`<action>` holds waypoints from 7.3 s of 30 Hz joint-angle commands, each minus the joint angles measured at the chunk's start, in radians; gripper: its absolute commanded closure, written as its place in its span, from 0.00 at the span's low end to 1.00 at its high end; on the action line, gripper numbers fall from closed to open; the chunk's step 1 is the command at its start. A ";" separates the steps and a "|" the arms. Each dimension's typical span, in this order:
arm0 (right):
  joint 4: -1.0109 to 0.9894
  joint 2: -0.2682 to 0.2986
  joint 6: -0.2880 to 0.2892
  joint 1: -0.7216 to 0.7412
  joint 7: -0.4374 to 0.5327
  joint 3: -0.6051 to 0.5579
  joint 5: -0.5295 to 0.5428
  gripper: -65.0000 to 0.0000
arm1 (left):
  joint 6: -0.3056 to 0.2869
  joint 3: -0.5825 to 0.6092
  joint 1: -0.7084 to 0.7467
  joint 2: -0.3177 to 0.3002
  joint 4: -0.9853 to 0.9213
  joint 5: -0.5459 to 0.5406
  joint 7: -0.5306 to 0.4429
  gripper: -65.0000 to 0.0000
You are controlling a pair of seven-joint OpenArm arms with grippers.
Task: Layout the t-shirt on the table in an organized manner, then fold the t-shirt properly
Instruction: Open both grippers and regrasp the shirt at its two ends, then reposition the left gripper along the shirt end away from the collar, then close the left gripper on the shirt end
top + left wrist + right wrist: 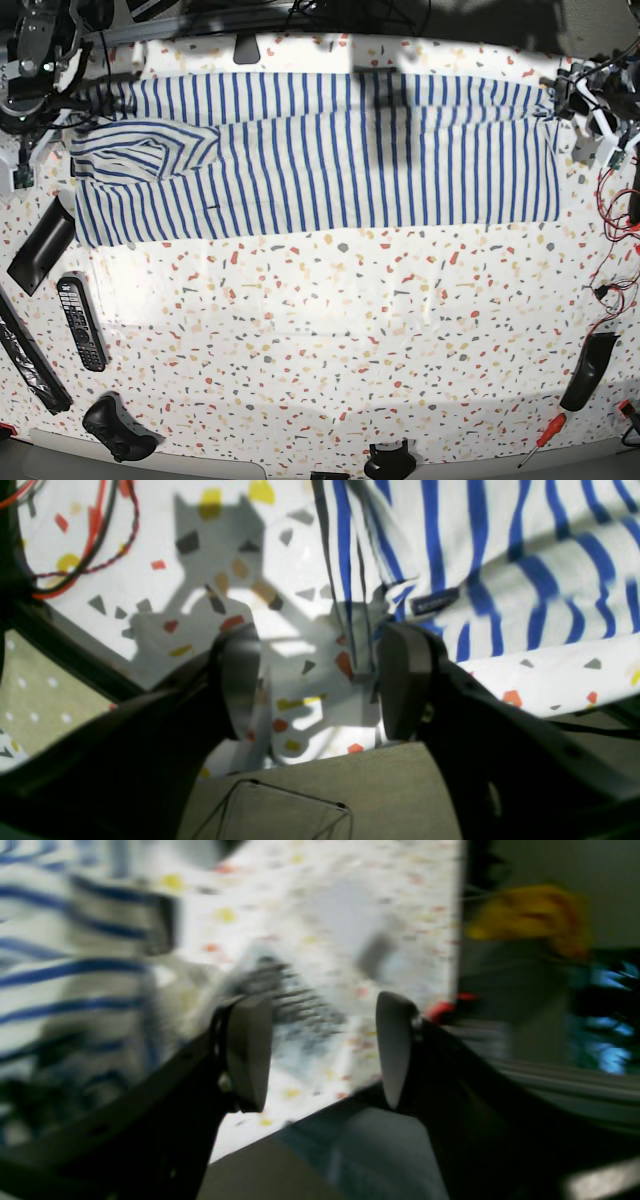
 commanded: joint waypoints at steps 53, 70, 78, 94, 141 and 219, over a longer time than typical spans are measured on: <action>-0.494 -0.138 0.282 0.298 0.261 0.008 0.650 0.51 | 0.001 -0.008 -0.383 0.290 -0.573 0.134 -0.308 0.47; -0.492 -0.137 0.401 0.403 0.296 0.008 0.655 0.51 | -0.034 -0.008 -0.421 0.152 -0.425 -0.198 -0.222 0.46; -0.315 -0.138 0.403 0.403 0.301 0.008 0.655 0.51 | 0.045 -0.008 -0.421 0.019 -0.304 -0.179 -0.227 0.34; -0.158 -0.138 0.516 0.196 0.261 0.008 0.761 0.51 | 0.003 -0.008 -0.454 -0.017 -0.539 -0.148 -0.284 0.34; -0.157 -0.137 0.516 0.190 0.252 0.008 0.764 0.51 | -0.055 -0.008 -0.483 -0.085 -0.624 -0.052 -0.264 0.34; -0.157 -0.138 0.516 0.190 0.216 0.008 0.764 0.51 | -0.102 -0.008 -0.490 0.077 -0.697 -0.255 -0.125 0.91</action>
